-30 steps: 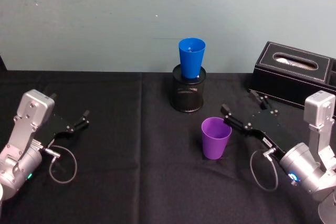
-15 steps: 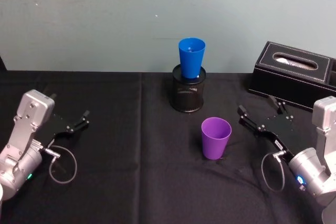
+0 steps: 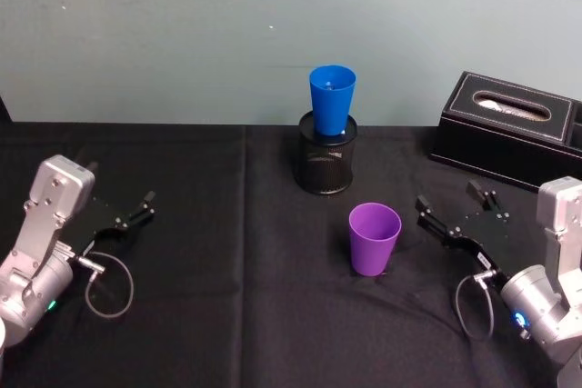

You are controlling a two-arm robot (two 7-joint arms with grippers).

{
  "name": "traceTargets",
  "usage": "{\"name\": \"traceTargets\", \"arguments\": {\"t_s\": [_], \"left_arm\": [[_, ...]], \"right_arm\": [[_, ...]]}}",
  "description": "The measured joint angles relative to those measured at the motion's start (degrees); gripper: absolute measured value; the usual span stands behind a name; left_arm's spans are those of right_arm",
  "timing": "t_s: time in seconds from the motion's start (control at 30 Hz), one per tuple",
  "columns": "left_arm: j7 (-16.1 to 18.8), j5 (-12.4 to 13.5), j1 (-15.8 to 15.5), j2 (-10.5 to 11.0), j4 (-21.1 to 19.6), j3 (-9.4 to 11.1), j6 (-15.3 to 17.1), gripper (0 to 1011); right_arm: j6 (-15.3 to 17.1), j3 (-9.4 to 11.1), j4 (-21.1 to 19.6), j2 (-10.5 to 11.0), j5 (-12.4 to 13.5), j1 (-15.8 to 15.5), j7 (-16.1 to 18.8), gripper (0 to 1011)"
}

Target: Pick up one cup with a gripper and tap it against the other cup.

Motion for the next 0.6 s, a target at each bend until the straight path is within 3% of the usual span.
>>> {"name": "traceTargets", "arguments": {"t_s": [0.6], "left_arm": [[0.00, -0.01, 0.00, 0.00, 0.01, 0.00, 0.00, 1011]], "right_arm": [[0.10, 0.41, 0.77, -0.33, -0.71, 0.15, 0.26, 1003]]}}
